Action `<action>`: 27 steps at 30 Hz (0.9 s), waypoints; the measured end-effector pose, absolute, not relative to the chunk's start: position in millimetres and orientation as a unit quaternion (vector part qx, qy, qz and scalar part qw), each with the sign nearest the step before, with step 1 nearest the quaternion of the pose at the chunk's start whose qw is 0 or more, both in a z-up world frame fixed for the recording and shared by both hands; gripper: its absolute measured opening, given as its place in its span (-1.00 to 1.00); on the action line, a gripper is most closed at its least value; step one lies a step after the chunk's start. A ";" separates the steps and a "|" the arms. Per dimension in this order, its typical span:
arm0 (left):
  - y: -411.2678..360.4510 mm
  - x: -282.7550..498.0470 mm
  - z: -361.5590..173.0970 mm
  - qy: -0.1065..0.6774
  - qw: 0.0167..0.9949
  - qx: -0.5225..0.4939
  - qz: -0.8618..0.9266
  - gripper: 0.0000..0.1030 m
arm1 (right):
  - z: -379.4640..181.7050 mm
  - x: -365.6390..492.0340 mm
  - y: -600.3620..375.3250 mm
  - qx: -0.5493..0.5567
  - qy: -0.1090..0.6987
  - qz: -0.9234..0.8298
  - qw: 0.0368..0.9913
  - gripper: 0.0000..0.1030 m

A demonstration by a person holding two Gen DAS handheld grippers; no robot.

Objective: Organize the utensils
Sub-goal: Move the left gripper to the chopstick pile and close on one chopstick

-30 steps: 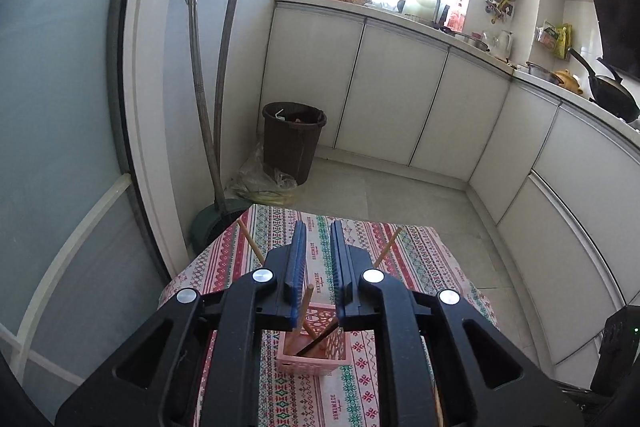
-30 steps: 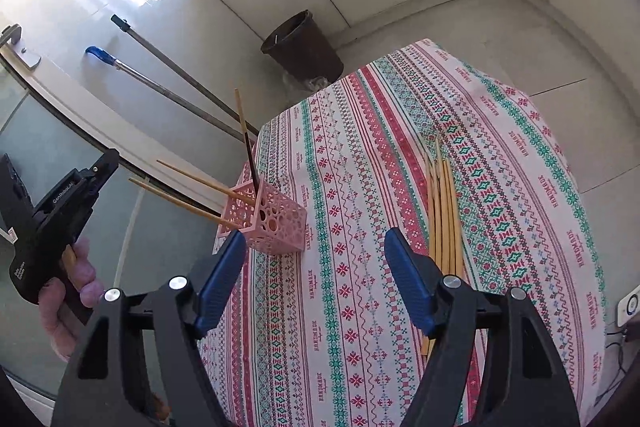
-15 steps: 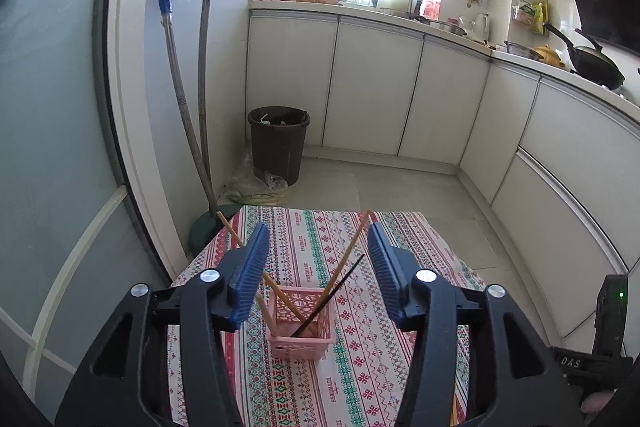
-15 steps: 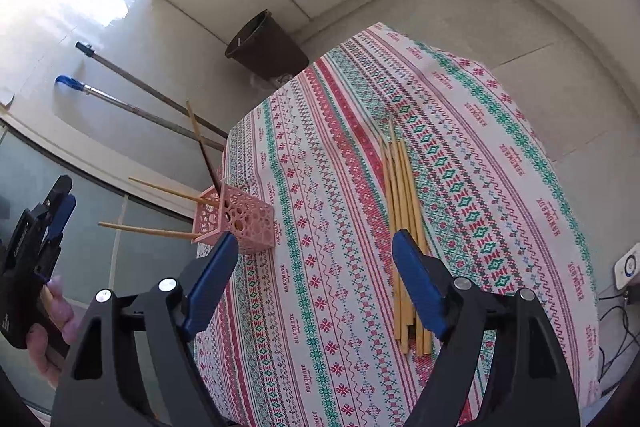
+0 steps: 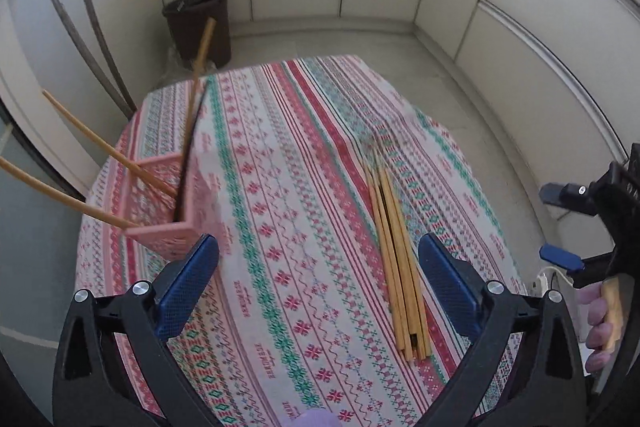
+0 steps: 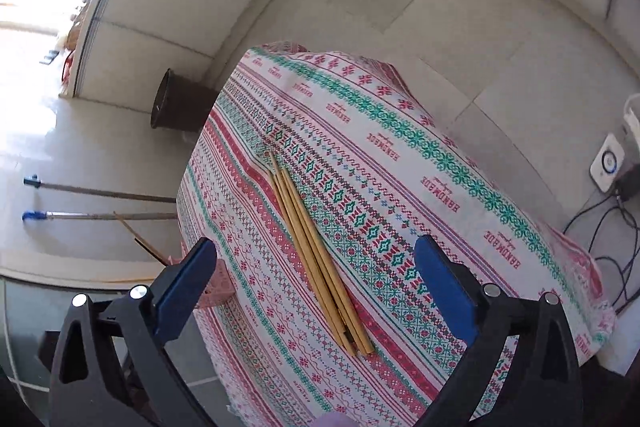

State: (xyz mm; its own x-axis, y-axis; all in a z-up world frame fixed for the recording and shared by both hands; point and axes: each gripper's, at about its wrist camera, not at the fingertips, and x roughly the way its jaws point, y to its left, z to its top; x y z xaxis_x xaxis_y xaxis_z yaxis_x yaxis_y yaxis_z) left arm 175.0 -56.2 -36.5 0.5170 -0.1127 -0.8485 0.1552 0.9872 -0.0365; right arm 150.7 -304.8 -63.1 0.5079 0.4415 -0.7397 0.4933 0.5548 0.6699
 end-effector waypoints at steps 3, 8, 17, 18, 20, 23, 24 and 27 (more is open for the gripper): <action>-70.7 185.7 -62.0 0.522 0.848 0.014 -0.087 0.86 | -69.1 146.7 -314.6 0.503 0.493 -0.025 0.710 0.87; -91.1 224.5 -92.7 0.556 0.826 -0.019 -0.088 0.85 | -76.4 145.6 -324.0 0.543 0.489 -0.026 0.682 0.87; -118.5 291.5 -134.0 0.567 0.822 -0.017 -0.055 -0.05 | -89.4 156.0 -334.9 0.559 0.503 -0.021 0.659 0.87; -118.9 297.0 -136.8 0.568 0.821 -0.018 -0.053 -0.06 | -90.6 157.5 -335.3 0.561 0.505 -0.017 0.656 0.87; -121.8 307.4 -140.4 0.568 0.821 -0.012 -0.049 -0.07 | -91.6 160.8 -335.4 0.562 0.510 -0.008 0.652 0.87; -126.2 317.2 -141.2 0.559 0.828 0.007 -0.039 -0.18 | -91.1 165.3 -335.1 0.561 0.512 -0.001 0.651 0.87; -126.1 319.5 -143.0 0.560 0.828 0.007 -0.039 -0.19 | -90.5 166.3 -335.1 0.562 0.511 0.000 0.650 0.87; -124.8 326.0 -153.2 0.568 0.822 0.008 -0.037 -0.30 | -87.8 170.3 -333.2 0.557 0.510 0.008 0.655 0.87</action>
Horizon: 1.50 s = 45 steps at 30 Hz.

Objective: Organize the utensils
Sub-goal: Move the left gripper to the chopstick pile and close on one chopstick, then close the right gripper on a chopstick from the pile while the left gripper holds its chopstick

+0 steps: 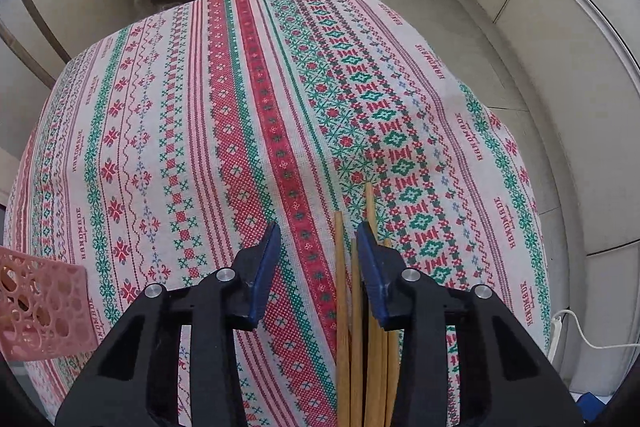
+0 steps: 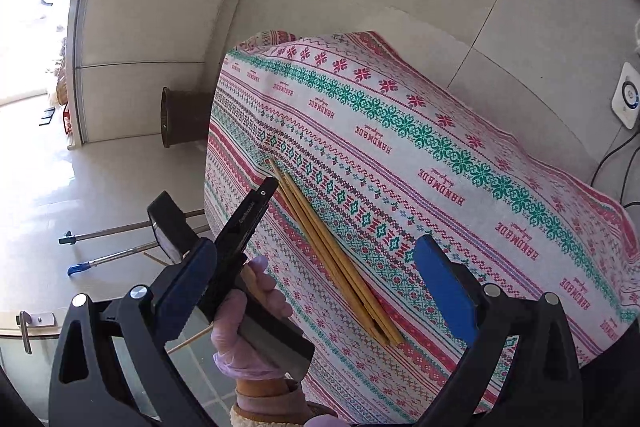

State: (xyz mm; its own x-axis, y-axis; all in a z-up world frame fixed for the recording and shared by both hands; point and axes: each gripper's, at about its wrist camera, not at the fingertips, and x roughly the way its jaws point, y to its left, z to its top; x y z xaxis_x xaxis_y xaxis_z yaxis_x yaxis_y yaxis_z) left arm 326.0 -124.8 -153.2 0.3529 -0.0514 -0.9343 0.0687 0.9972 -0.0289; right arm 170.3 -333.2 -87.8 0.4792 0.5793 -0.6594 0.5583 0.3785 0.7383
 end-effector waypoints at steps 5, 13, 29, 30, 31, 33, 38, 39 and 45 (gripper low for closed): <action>-127.8 330.7 -157.9 0.568 0.822 0.024 -0.038 -0.42 | -89.8 171.9 -331.2 0.549 0.520 0.009 0.654 0.87; -128.1 313.1 -159.2 0.579 0.812 0.052 -0.053 -0.72 | -94.2 174.8 -332.5 0.540 0.528 -0.002 0.656 0.87; -64.0 177.3 -87.9 0.527 0.844 0.032 -0.095 -0.92 | -132.5 242.5 -261.0 0.446 0.578 0.053 0.682 0.48; -58.4 169.0 -80.2 0.519 0.848 0.028 -0.104 -0.92 | -129.8 246.7 -254.9 0.427 0.577 0.054 0.694 0.44; -57.6 159.8 -71.8 0.511 0.852 0.024 -0.111 -0.92 | -125.6 251.9 -247.8 0.402 0.573 0.055 0.712 0.33; -55.7 148.1 -56.7 0.493 0.861 0.016 -0.128 -0.92 | -120.6 260.8 -236.9 0.359 0.571 0.051 0.737 0.13; -39.1 126.1 -32.4 0.461 0.875 0.002 -0.147 -0.92 | -126.5 283.0 -222.1 0.273 0.573 0.024 0.773 -0.34; -35.3 125.4 -30.6 0.458 0.877 -0.002 -0.147 -0.92 | -129.3 286.6 -221.0 0.262 0.574 0.017 0.776 -0.38; -16.0 122.8 -27.1 0.462 0.874 -0.019 -0.147 -0.92 | -138.0 296.6 -218.9 0.253 0.578 0.012 0.776 -0.43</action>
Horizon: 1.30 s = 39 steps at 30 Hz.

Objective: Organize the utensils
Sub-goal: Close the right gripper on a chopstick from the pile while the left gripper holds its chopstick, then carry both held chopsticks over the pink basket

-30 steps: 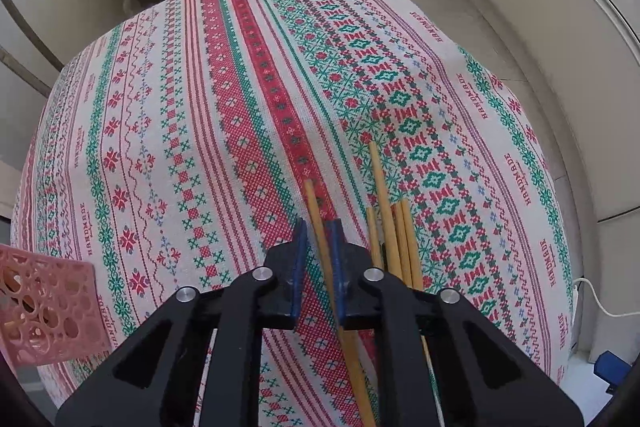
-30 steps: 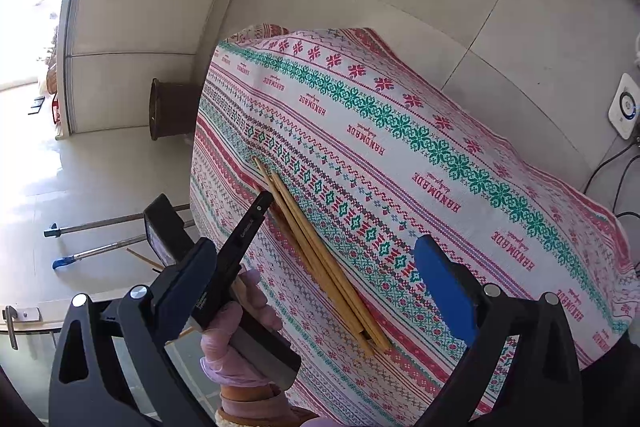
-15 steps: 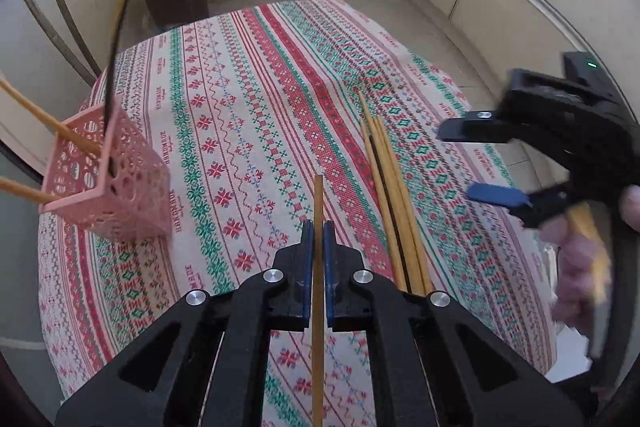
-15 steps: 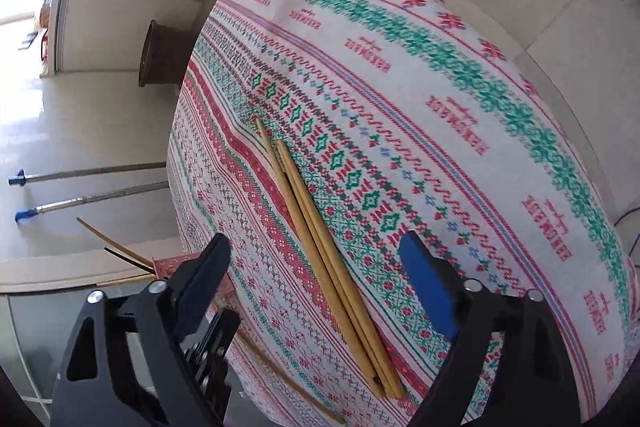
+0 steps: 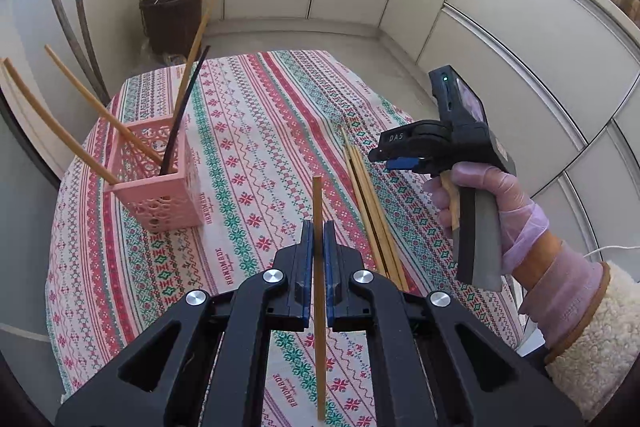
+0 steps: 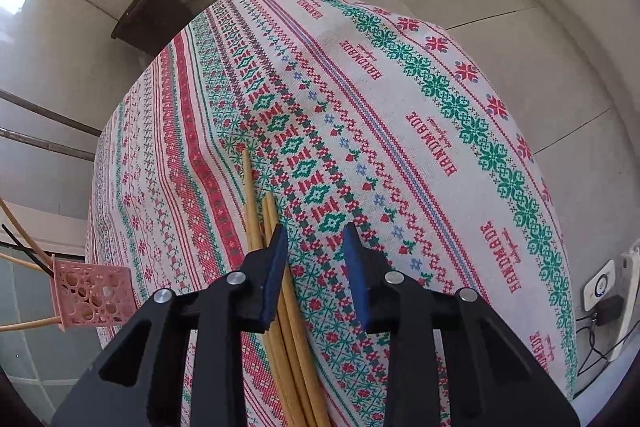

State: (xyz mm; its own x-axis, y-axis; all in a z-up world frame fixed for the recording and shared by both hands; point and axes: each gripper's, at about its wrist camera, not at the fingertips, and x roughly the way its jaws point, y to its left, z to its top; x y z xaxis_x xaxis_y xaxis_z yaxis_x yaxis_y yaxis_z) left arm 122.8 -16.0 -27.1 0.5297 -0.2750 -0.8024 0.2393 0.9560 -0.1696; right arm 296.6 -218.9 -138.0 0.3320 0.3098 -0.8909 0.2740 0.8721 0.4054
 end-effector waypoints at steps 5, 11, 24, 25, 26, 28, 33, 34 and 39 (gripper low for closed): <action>-6.3 119.9 -25.0 0.462 0.875 -0.026 -0.146 -0.92 | -139.8 300.4 -205.0 0.228 0.587 0.018 0.777 -0.43; -4.0 120.1 -25.7 0.463 0.874 -0.027 -0.141 -0.92 | -135.9 300.2 -188.3 0.161 0.586 0.006 0.795 -0.44; -5.4 121.1 -28.9 0.464 0.875 -0.015 -0.136 -0.91 | -136.3 296.6 -170.8 0.076 0.577 0.006 0.813 -0.57; -5.9 121.2 -29.2 0.464 0.876 -0.013 -0.134 -0.91 | -136.2 293.9 -162.3 0.044 0.571 0.003 0.820 -0.56; -6.1 121.6 -29.7 0.464 0.876 -0.012 -0.133 -0.91 | -136.1 290.9 -155.7 0.022 0.564 0.000 0.825 -0.56; -6.2 122.1 -30.4 0.464 0.876 -0.012 -0.134 -0.91 | -135.5 287.7 -157.9 0.043 0.566 0.011 0.823 -0.63; -2.1 119.1 -28.5 0.456 0.879 -0.017 -0.139 -0.91 | -139.3 284.4 -202.1 0.179 0.575 0.037 0.798 -0.89; 0.0 117.9 -27.1 0.453 0.880 -0.021 -0.141 -0.91 | -136.6 280.1 -207.9 0.184 0.566 0.031 0.803 -0.89; 8.7 106.2 -10.8 0.423 0.892 -0.033 -0.155 -0.91 | -90.4 246.9 -221.3 0.197 0.510 0.051 0.836 -0.89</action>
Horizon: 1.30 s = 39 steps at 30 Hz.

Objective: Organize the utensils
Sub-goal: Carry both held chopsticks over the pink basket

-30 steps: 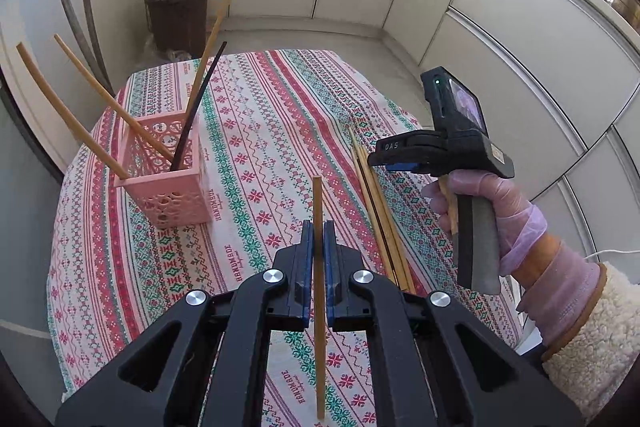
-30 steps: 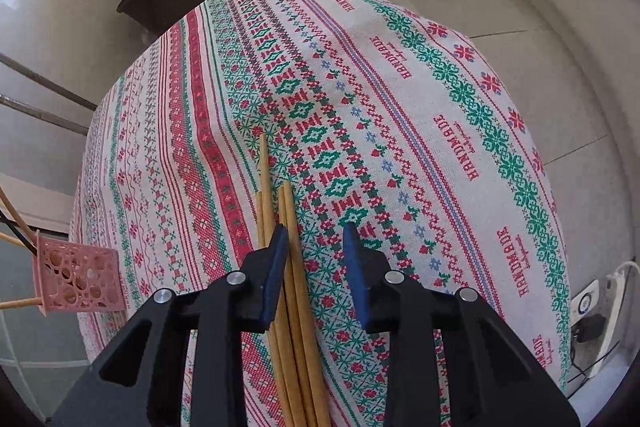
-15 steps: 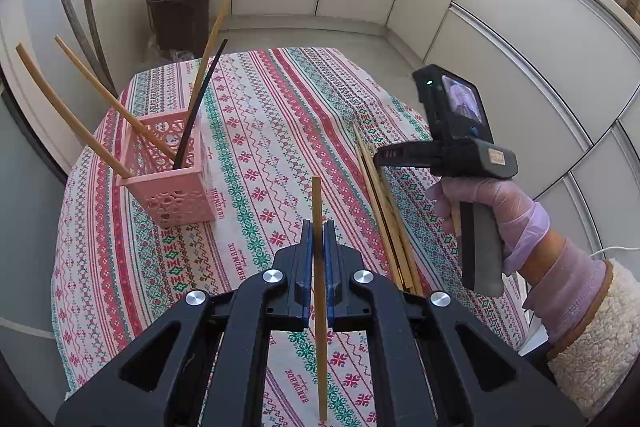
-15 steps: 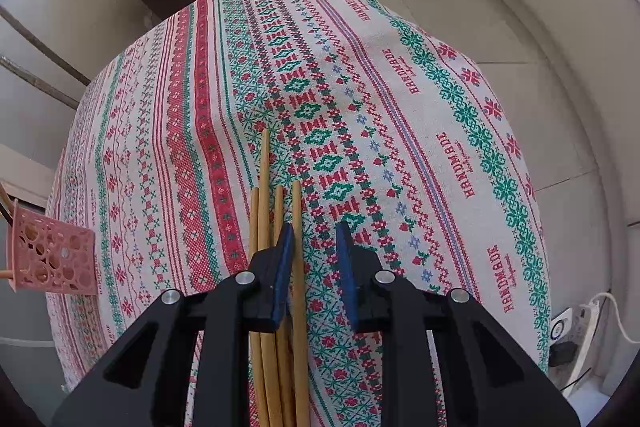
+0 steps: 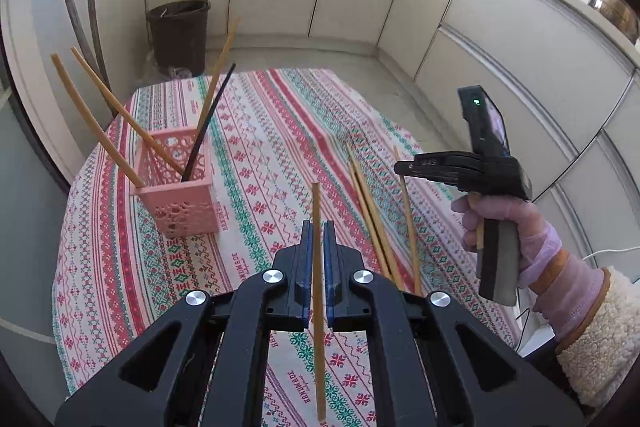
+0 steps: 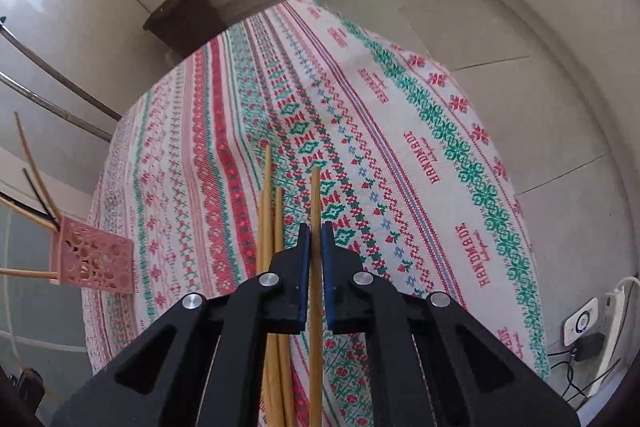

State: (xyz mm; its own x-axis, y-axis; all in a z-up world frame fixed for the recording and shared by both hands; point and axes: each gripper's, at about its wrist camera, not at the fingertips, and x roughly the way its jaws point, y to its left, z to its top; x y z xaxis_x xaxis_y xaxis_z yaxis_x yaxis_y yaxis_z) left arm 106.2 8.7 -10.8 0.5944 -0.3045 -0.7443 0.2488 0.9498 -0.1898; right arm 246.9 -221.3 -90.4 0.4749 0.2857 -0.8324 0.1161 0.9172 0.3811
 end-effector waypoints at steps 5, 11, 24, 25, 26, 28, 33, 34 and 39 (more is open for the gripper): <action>11.1 91.4 14.7 0.384 0.907 -0.040 -0.165 -0.91 | -27.3 209.9 -225.9 0.205 0.454 0.095 0.862 -0.88; -6.9 105.6 -6.9 0.463 0.866 -0.014 -0.190 -0.81 | 19.9 184.4 -235.1 0.220 0.415 0.133 0.873 -0.89; -39.1 229.0 -154.3 0.625 0.779 0.014 -0.046 -0.27 | 44.3 181.0 -256.7 0.237 0.371 0.125 0.889 -0.88; -40.7 230.9 -158.3 0.629 0.776 0.019 -0.044 -0.26 | 45.1 181.2 -258.6 0.238 0.370 0.125 0.889 -0.88; -44.9 231.8 -158.4 0.625 0.779 0.032 -0.040 -0.26 | 45.6 181.1 -261.3 0.240 0.370 0.125 0.889 -0.88; -47.2 233.2 -159.2 0.629 0.775 0.033 -0.046 -0.54 | 46.7 180.2 -267.3 0.247 0.368 0.122 0.888 -0.88; -54.2 230.0 -160.6 0.623 0.778 0.044 -0.061 -0.92 | 50.5 178.1 -273.3 0.255 0.364 0.124 0.887 -0.88; -54.0 226.4 -159.0 0.619 0.781 0.036 -0.071 -0.92 | 52.6 177.1 -272.4 0.253 0.363 0.125 0.888 -0.88; -33.0 194.2 -110.1 0.557 0.824 0.014 -0.104 -0.92 | 68.3 166.7 -269.1 0.250 0.343 0.138 0.895 -0.88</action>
State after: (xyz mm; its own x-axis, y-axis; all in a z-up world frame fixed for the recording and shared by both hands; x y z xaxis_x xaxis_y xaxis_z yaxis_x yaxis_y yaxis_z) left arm 194.2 -33.0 -110.1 0.3581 -0.1548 -0.9208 0.1864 0.9782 -0.0920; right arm 166.7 -269.1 68.3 0.7270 0.4191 -0.5439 -0.0764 0.8366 0.5425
